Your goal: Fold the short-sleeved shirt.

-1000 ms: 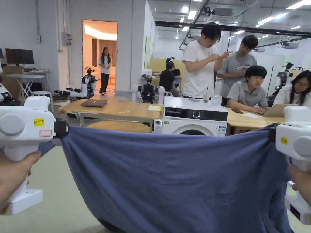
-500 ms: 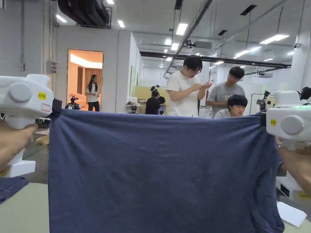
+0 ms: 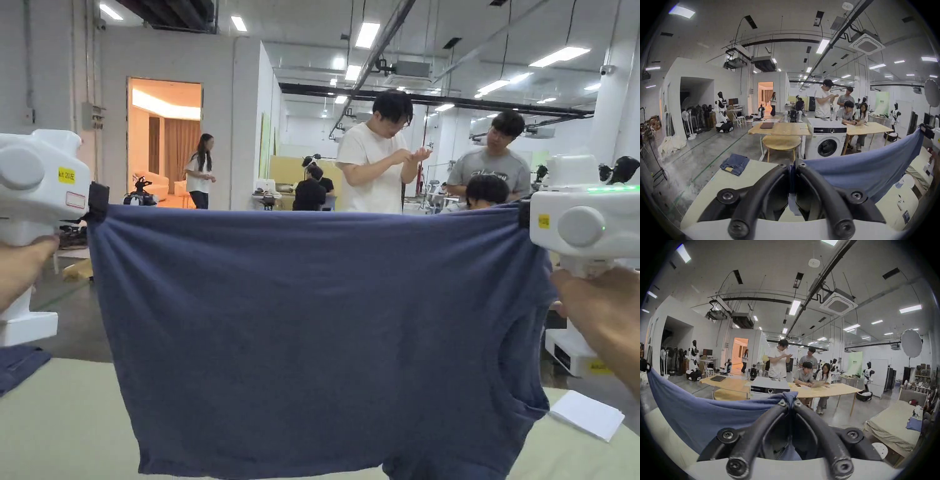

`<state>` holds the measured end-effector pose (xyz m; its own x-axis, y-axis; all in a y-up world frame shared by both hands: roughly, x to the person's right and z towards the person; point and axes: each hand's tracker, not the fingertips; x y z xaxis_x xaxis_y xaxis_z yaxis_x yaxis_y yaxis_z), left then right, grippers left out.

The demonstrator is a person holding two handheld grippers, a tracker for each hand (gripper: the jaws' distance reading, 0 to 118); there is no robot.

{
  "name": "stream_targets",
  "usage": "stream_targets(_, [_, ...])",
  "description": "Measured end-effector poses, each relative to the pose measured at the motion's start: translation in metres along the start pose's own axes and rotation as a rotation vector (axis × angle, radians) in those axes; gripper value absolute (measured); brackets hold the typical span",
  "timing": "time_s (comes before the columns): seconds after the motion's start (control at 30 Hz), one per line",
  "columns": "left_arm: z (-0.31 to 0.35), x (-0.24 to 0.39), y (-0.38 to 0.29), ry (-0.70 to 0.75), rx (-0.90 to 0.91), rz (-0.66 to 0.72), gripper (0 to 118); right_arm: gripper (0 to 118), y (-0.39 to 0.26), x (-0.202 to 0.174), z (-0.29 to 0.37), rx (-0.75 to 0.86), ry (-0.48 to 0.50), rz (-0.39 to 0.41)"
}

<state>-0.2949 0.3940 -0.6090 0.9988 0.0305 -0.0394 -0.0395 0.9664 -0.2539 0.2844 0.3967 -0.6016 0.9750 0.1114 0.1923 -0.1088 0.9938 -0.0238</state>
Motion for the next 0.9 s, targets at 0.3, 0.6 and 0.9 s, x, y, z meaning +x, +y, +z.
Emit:
stream_targets(0.3, [0.019, 0.002, -0.102, -0.037, -0.090, 0.008, 0, 0, -0.092, 0.009, 0.046, -0.118, -0.001, 0.025])
stream_targets(0.6, [0.099, -0.001, -0.170, -0.076, -0.091, 0.013, 0, 0, -0.148, 0.028, 0.134, -0.178, 0.012, 0.045])
stream_targets(0.9, [0.173, -0.008, -0.263, -0.117, -0.164, 0.043, 0, 0, -0.218, 0.043, 0.210, -0.276, 0.049, 0.058])
